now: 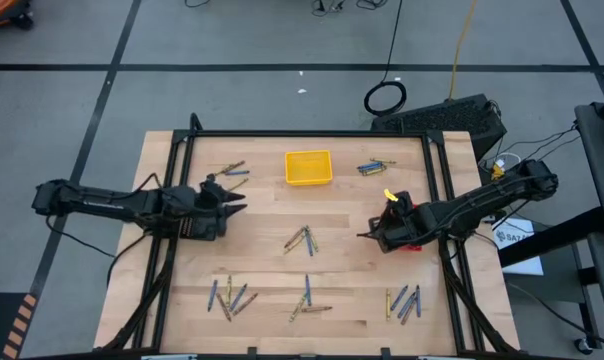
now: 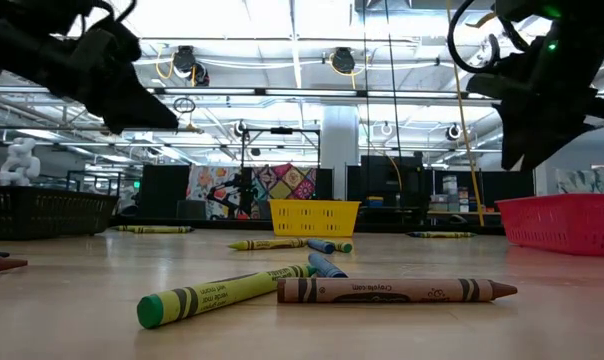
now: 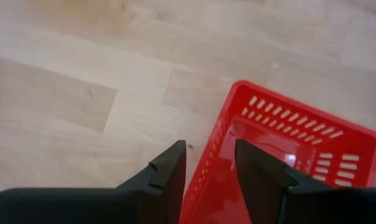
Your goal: Sort crayons
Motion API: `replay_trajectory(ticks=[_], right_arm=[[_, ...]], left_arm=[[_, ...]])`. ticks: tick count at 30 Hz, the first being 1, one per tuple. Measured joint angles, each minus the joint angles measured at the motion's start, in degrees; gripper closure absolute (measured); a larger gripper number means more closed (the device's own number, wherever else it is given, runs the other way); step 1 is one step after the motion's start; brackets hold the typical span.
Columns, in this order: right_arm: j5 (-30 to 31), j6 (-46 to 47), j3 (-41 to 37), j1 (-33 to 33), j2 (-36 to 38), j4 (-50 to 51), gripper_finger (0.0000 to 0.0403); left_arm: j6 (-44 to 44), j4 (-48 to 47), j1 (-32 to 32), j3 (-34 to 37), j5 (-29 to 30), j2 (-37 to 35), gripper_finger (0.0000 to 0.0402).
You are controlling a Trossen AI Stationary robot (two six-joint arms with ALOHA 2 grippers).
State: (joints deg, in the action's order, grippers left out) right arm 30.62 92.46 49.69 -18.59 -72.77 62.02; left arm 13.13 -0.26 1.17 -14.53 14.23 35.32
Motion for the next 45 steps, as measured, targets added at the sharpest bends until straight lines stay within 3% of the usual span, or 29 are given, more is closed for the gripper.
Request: replay_trajectory(ticks=[8, 15, 28, 33, 40, 45], right_arm=[[2.6, -0.2, 0.0, 3.3, 0.0, -0.2, 0.0277], [2.3, -4.8, 0.0, 5.8, 0.0, -1.1, 0.0277], [2.3, -14.2, 0.0, 7.5, 0.0, -1.1, 0.0277], [2.3, -14.7, 0.0, 7.5, 0.0, -1.1, 0.0277], [2.3, -15.8, 0.0, 7.5, 0.0, -0.9, 0.0277], [2.3, -15.8, 0.0, 7.5, 0.0, -0.9, 0.0277]], left_arm=[[0.5, -1.6, 0.0, -7.5, -1.1, 12.5, 0.0272], [8.8, -0.9, 0.0, -9.0, -0.7, 20.3, 0.0272], [10.6, 22.1, -0.1, -9.0, -4.8, 38.4, 0.0272], [16.5, 20.4, -0.9, -9.6, -4.8, 42.8, 0.0272], [16.1, 20.6, 0.2, -14.1, -6.5, 46.7, 0.0272], [15.3, 15.5, 0.9, -18.7, -6.5, 50.0, 0.0272]])
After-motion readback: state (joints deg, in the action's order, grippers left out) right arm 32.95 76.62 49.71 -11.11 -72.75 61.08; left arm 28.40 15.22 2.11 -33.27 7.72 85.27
